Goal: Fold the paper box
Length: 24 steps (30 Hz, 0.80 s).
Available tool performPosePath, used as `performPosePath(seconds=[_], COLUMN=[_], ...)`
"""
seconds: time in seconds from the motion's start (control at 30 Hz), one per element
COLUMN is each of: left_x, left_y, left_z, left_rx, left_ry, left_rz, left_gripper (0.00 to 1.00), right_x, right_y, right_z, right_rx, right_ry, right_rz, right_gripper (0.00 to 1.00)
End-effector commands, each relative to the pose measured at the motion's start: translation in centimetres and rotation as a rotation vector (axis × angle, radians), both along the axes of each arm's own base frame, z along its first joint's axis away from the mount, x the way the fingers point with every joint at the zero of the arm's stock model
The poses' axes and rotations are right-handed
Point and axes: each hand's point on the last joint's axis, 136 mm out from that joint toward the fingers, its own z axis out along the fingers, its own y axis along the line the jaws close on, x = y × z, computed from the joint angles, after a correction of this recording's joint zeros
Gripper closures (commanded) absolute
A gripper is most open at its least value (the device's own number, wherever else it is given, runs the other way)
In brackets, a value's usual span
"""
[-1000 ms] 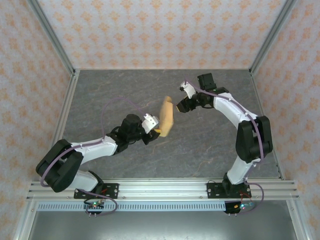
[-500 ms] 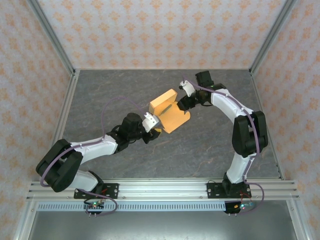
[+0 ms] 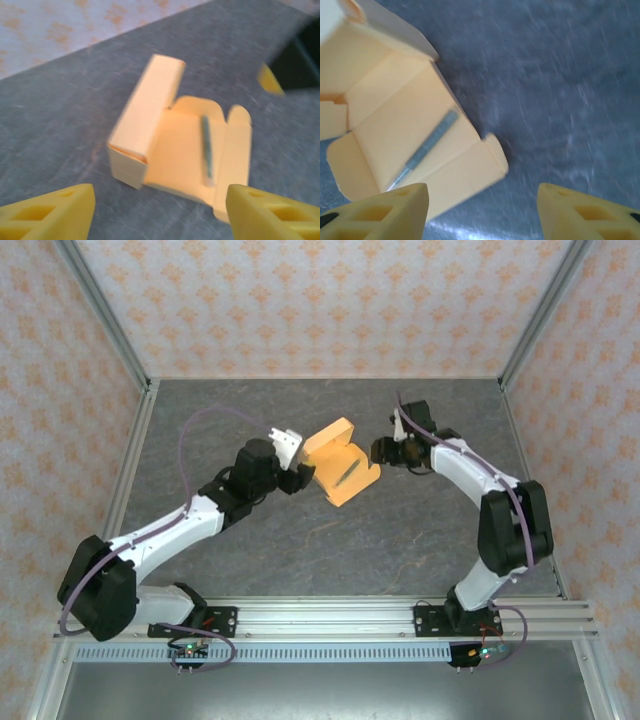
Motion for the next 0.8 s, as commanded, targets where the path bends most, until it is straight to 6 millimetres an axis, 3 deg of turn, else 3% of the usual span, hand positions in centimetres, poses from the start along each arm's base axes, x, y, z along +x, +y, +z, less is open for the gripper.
performPosePath(seconds=[0.0, 0.13, 0.23, 0.47, 0.6, 0.77], left_x=[1.5, 3.6, 4.8, 7.7, 8.4, 10.1], left_y=[2.1, -0.4, -1.7, -1.6, -2.2, -2.0], left_z=[-2.5, -3.3, -4.4, -5.2, -7.3, -8.0], left_rx=[0.154, 0.206, 0.264, 0.45, 0.519, 0.55], left_ry=[0.119, 0.202, 0.265, 0.29, 0.344, 0.36], left_rz=[0.122, 0.047, -0.008, -0.019, -0.069, -0.028], left_gripper=[0.27, 0.24, 0.22, 0.2, 0.2, 0.26], right_x=[-1.8, -3.0, -3.3, -3.3, -3.6, -4.1], right_y=[-0.8, 2.7, 4.6, 4.5, 4.4, 3.9], right_z=[-1.1, -3.2, -5.2, -6.1, -6.2, -6.2], right_rx=[0.09, 0.274, 0.289, 0.269, 0.259, 0.235], right_ry=[0.059, 0.12, 0.167, 0.166, 0.172, 0.173], right_rz=[-0.195, -0.213, -0.194, -0.2, -0.197, -0.192], right_gripper=[0.39, 0.39, 0.4, 0.42, 0.43, 0.43])
